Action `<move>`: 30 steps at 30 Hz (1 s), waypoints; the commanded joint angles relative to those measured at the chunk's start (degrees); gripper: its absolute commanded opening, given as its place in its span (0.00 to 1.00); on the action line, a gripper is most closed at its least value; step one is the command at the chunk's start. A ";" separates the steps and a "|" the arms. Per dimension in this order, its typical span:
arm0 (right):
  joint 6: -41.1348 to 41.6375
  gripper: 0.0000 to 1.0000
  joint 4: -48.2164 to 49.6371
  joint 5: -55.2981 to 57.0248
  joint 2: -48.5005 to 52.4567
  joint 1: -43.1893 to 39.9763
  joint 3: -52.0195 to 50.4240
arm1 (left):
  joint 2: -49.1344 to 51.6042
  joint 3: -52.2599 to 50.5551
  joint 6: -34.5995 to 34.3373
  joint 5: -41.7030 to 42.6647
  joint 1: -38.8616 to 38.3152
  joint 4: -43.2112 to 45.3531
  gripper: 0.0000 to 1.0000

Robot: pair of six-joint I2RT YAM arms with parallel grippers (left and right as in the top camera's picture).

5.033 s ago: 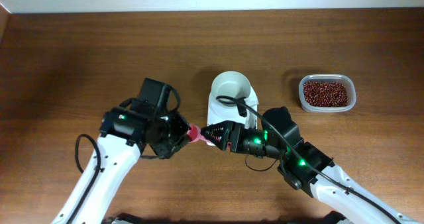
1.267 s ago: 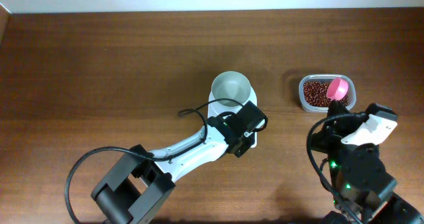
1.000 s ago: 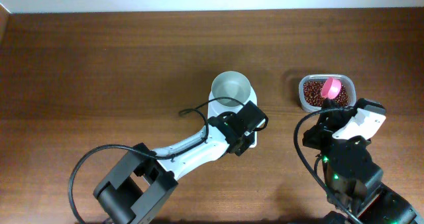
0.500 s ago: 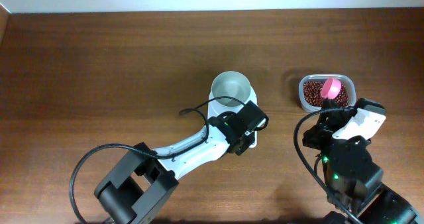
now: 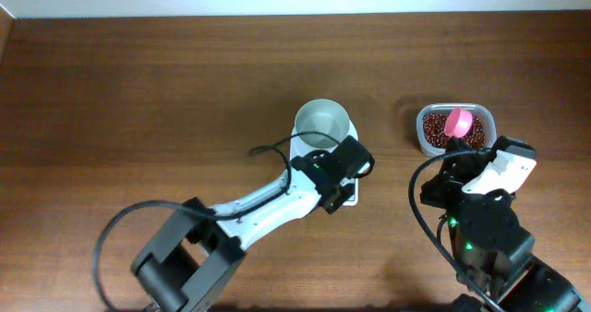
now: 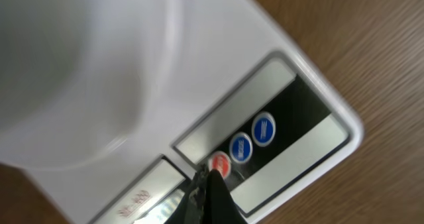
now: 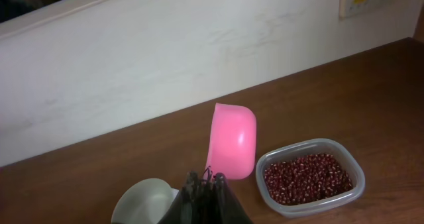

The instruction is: Scoop and weigh 50g on scale

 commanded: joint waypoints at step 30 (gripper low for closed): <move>-6.56 0.04 -1.68 -3.26 8.63 0.13 7.52 | -36.30 3.28 0.92 -1.07 17.51 -14.45 0.99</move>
